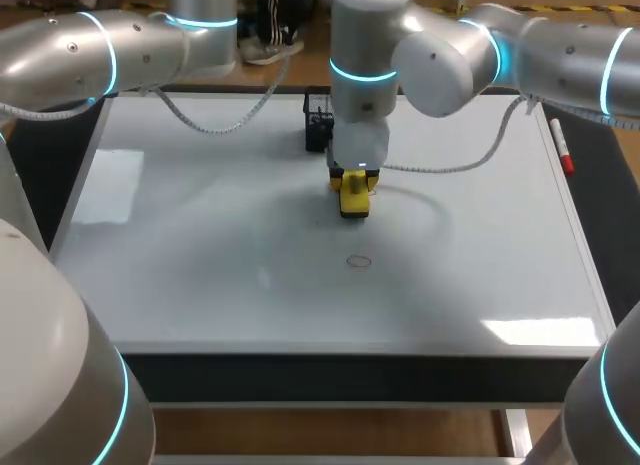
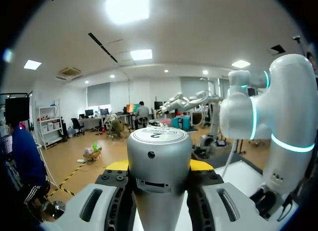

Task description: Pick up the inspection probe, press it on each red-marked spot on the whiteboard one by one, put down the probe, pick up the eraser, and wipe off all the red marks.

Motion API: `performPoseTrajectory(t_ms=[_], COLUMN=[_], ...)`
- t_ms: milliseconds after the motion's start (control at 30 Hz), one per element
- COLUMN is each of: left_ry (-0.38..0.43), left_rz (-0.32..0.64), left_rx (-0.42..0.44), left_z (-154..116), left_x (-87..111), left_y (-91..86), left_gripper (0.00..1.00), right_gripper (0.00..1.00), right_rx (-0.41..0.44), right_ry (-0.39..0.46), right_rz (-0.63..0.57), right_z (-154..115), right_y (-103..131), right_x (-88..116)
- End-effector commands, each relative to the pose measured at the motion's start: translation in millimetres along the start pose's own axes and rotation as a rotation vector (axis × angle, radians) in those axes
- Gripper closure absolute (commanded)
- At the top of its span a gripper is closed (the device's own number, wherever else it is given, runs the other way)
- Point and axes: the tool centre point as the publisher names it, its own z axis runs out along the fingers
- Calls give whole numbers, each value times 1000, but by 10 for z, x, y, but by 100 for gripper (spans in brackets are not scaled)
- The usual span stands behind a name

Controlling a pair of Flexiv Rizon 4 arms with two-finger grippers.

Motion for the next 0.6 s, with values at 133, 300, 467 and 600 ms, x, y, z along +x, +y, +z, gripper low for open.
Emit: performPoseTrajectory(t_ms=[133, 300, 467, 600], left_ry=[2, 2, 2, 2], left_rz=[-2, -2, -2, -2], left_rx=[-2, -2, -2, -2], left_z=[3, 3, 3, 3], left_x=[-10, -10, -10, -10], left_y=[-15, -15, -15, -15], left_gripper=[100, 100, 100, 100], right_gripper=[100, 100, 100, 100], right_rx=[-14, -15, -16, -14], right_ry=[13, 22, 27, 33], right_rz=[13, 30, 68, 99], right_z=[45, 60, 62, 53], right_y=[-45, -45, -57, -59], right_x=[93, 181, 345, 488])
